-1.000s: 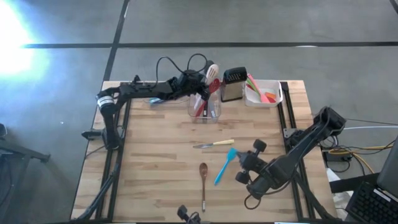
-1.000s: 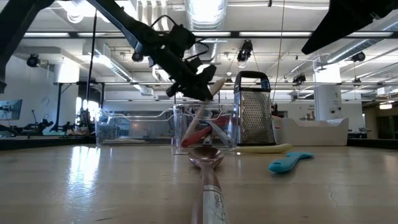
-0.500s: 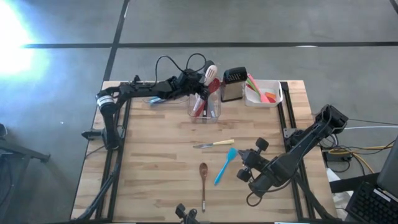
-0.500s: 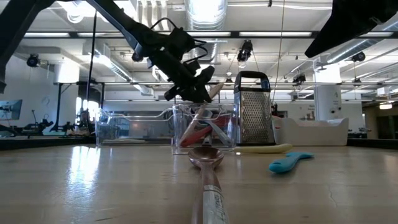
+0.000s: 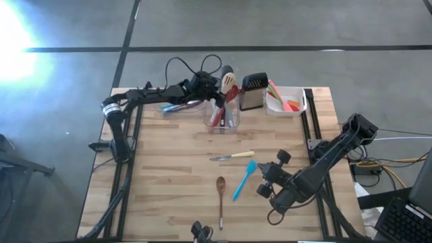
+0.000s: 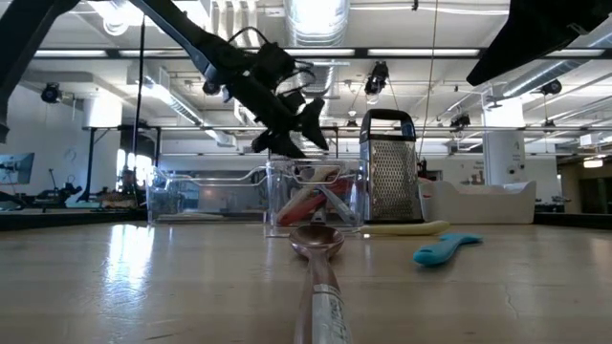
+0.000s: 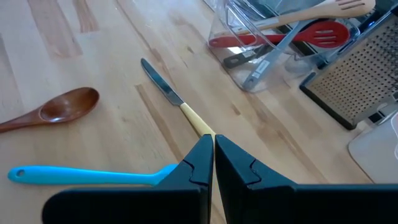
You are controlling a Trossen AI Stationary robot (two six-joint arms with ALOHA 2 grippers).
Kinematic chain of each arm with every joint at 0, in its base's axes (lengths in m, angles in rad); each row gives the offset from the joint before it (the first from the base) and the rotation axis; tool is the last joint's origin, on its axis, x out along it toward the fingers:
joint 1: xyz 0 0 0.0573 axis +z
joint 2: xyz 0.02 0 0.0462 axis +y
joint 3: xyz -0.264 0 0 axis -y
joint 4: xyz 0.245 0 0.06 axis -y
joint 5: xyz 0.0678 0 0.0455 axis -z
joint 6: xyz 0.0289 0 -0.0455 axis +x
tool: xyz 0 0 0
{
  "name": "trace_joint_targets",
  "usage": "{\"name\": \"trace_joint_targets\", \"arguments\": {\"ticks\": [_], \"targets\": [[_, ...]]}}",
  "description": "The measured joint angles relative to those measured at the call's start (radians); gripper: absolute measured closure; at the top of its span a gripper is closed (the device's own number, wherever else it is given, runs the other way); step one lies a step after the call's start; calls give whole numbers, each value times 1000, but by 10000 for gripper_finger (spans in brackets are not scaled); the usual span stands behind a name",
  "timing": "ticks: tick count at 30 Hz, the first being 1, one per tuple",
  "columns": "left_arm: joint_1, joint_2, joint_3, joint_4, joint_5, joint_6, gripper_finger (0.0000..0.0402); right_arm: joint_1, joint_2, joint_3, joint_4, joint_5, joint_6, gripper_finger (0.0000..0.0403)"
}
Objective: Pick & Place Kitchen Items
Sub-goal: Put the yellow knife into the left transparent bin
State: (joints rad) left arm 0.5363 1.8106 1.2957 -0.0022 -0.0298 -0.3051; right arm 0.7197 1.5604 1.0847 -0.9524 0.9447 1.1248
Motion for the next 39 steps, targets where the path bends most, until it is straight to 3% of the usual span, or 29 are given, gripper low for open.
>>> {"name": "trace_joint_targets", "arguments": {"ticks": [5,12,17,23,27,31,34,39], "targets": [[-13,-111,11,6,102,33,94,0,0,0,1,0,1,394],[-148,-307,10,-86,72,128,95,0,0,0,2,-1,1,394],[-324,-411,9,-221,-90,197,95,0,0,0,5,-1,0,394],[-577,-456,0,-390,-384,195,95,-1,0,0,7,-4,-49,394],[-752,-459,-71,-388,-573,170,95,-13,-11,4,9,-65,-82,390],[-914,-460,-206,-286,-780,117,95,-31,-36,4,10,-136,-114,361],[-1000,-460,-321,-145,-805,111,95,-63,-60,3,12,-210,-189,324],[-1064,-465,-461,78,-759,165,95,-170,-88,2,15,-356,-354,260]]}}
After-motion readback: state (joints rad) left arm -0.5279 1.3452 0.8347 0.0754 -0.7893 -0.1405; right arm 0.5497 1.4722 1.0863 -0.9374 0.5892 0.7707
